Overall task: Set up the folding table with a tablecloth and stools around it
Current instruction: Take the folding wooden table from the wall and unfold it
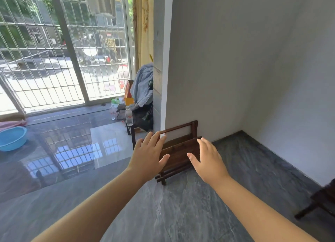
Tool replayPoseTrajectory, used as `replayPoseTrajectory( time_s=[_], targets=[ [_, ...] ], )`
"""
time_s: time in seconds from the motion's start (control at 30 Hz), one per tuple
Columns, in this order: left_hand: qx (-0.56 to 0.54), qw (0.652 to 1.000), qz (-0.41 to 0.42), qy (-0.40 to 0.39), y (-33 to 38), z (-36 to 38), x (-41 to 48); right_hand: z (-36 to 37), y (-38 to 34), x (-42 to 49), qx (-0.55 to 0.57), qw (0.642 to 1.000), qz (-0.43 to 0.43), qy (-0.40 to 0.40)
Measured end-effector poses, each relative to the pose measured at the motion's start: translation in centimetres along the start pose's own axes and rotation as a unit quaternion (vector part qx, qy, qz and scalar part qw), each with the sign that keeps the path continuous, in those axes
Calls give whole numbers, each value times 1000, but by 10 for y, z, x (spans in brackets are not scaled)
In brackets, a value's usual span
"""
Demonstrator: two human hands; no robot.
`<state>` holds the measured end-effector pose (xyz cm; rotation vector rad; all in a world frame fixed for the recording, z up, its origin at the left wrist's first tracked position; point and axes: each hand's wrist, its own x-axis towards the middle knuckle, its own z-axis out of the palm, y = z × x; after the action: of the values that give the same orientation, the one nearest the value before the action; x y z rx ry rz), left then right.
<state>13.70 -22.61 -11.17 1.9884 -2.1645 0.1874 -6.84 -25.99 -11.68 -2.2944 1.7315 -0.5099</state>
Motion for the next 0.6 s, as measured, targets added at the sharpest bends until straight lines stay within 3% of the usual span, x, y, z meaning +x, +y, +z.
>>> replayPoseTrajectory(
  time_s=[0.23, 0.6],
  targets=[
    [-1, 998, -5, -70, -66, 62, 87, 62, 3, 99, 67, 993, 91, -40],
    [-17, 991, -66, -111, -105, 173, 217, 151, 49, 278, 99, 984, 111, -97]
  ],
)
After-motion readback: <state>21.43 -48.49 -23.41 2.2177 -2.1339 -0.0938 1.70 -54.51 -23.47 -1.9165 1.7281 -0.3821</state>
